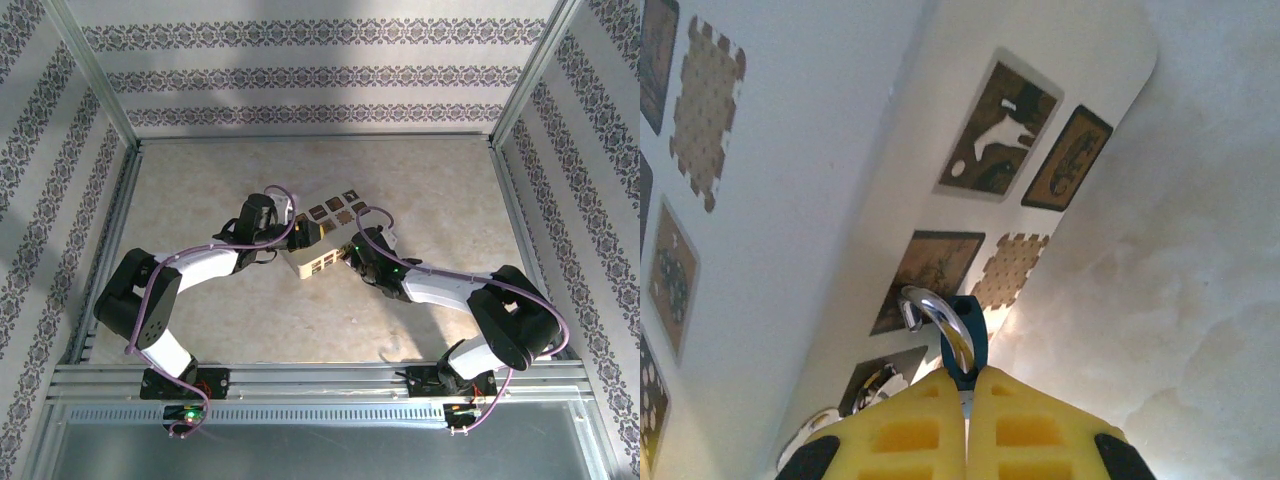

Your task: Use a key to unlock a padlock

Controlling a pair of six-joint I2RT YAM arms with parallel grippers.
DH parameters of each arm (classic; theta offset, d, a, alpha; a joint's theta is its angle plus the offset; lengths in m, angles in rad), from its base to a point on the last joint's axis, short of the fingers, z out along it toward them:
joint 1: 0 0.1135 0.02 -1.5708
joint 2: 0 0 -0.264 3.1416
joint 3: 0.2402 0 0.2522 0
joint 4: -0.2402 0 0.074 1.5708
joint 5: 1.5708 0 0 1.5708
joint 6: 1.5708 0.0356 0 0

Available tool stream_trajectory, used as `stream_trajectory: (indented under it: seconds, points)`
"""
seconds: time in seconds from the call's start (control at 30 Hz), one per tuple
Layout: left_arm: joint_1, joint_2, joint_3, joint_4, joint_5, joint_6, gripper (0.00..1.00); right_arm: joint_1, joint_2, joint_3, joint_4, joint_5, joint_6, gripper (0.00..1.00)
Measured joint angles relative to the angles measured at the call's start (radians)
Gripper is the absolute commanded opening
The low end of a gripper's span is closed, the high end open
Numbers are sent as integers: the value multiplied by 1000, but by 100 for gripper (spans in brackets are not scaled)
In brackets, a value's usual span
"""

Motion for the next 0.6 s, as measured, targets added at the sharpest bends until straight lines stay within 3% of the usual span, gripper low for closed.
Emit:
stream_trajectory:
  seconds: [0.17,0.37,0.6]
  points:
    - [0,-6,-7,12,1,0,60,-9,-29,5,-42,44,-11,0]
    - [12,-14,27,-58,22,0,65,-9,-231,4,-163,68,-110,0]
    - [70,-86,62,-236,24,10,70,-55,-403,4,-327,-127,-346,0]
